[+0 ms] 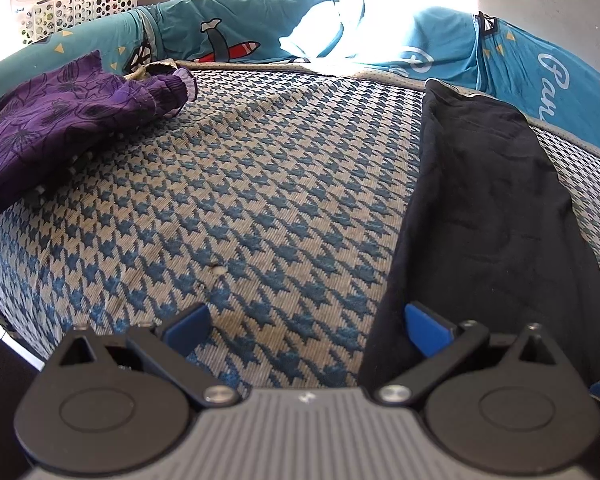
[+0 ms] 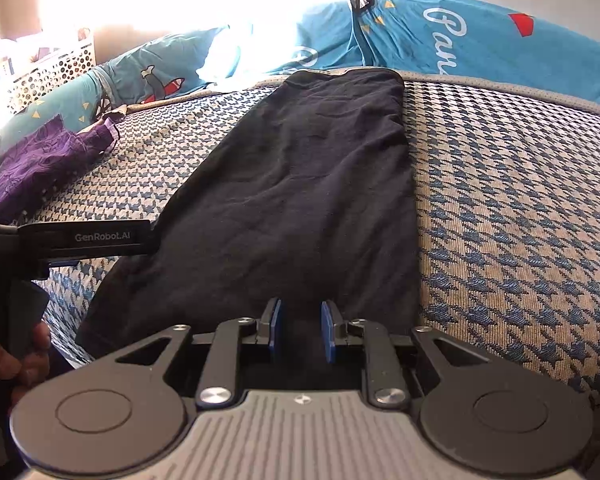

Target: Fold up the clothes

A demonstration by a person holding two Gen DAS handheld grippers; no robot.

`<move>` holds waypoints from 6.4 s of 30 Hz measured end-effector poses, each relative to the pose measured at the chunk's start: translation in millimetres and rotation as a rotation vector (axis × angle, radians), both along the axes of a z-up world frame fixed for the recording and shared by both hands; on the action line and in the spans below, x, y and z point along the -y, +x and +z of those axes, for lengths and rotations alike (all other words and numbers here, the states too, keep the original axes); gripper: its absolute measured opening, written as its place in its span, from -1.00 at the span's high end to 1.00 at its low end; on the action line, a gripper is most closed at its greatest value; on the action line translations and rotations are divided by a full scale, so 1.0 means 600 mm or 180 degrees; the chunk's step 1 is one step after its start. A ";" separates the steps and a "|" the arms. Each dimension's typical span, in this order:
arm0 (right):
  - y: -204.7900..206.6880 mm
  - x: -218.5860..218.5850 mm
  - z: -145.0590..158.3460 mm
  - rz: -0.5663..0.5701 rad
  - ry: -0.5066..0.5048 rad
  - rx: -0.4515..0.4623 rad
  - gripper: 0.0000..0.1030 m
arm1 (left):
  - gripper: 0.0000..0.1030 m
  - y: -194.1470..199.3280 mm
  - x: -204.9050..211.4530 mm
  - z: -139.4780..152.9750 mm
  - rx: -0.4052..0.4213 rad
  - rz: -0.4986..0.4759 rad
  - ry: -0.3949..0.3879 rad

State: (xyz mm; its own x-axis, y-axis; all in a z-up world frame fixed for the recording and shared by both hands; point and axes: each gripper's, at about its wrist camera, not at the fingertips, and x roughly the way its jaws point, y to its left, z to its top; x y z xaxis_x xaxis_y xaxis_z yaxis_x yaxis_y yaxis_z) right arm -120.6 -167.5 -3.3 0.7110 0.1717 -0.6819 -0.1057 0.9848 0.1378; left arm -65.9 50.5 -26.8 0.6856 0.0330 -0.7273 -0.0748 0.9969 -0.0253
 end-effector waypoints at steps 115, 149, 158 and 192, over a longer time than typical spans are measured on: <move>0.453 0.224 0.025 -0.0154 0.1036 -0.0233 0.26 | -1.00 0.296 0.097 0.032 -0.0255 -0.0511 0.0190; 0.581 0.280 -0.050 -0.0216 0.2218 -0.0220 0.25 | -1.00 0.316 0.104 0.023 -0.0359 -0.0510 0.0027; 0.608 0.236 -0.048 -0.0093 0.1959 -0.0144 0.65 | -1.00 0.320 0.112 0.017 -0.0384 -0.0549 0.0072; 0.532 0.285 0.030 -0.0870 0.0763 0.0458 0.87 | -1.00 0.295 0.161 0.032 -0.0226 -0.0774 0.0252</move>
State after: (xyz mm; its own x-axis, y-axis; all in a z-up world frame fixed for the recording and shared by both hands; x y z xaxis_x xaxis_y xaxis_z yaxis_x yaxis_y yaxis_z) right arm 198.3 -338.3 15.0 0.8380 0.1051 -0.5355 0.1211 0.9210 0.3703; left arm 111.2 -46.1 -7.7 0.6276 -0.0678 -0.7756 0.1684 0.9844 0.0502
